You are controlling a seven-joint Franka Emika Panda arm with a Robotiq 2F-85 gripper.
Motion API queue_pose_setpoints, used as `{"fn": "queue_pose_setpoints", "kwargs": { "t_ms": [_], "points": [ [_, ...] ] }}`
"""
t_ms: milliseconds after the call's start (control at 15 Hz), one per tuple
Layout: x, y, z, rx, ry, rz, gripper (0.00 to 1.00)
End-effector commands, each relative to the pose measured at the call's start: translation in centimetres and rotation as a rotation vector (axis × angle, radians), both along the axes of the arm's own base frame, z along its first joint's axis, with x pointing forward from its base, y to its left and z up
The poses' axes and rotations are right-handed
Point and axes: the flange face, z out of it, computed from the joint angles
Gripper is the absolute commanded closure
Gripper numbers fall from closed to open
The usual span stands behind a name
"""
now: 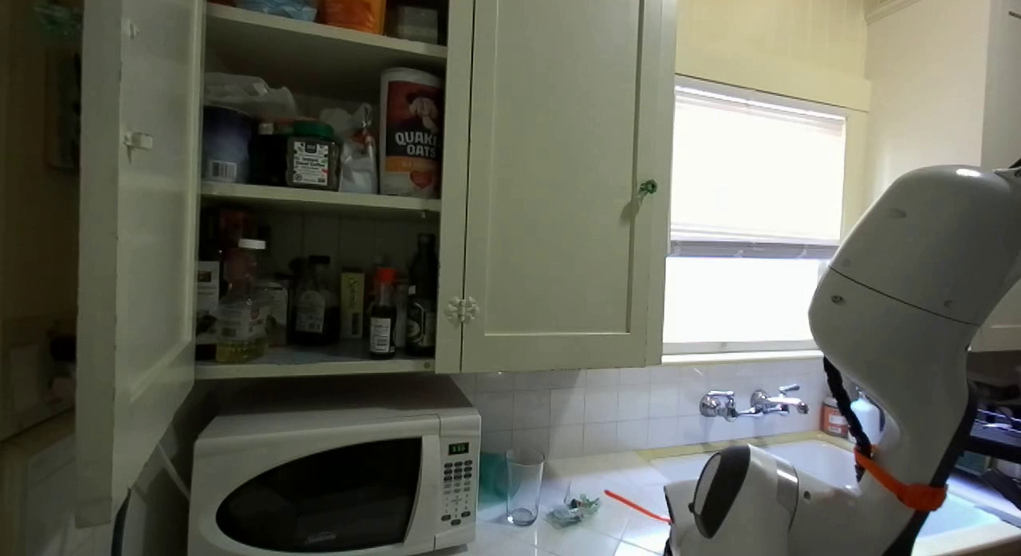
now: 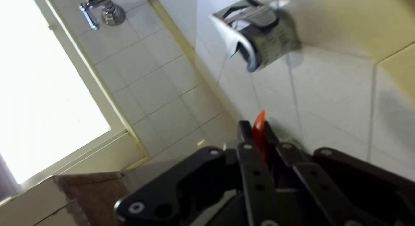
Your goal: Put the orange marker inside the glass on the counter
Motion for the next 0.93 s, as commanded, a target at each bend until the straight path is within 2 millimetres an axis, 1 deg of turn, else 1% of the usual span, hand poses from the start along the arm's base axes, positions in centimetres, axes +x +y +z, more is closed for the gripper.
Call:
{"fn": "queue_pose_setpoints", "kwargs": {
  "t_ms": [0,133,200,333,533,667,867],
  "points": [
    [4.9,-1.7,5.3,-0.097,-0.153,0.03,0.98],
    [7.2,-1.9,8.1,-0.13,-0.199,0.065,0.98],
    [8.0,-1.7,9.0,-0.131,-0.197,0.089,0.98],
    [9.0,-0.9,10.0,-0.135,-0.175,0.129,0.98],
    [9.6,-0.4,9.8,-0.078,-0.103,0.177,0.98],
    [9.8,-0.1,9.5,-0.039,-0.101,0.21,0.98],
    [10.3,-0.6,10.7,0.032,-0.159,0.283,0.98]
  ]
}}
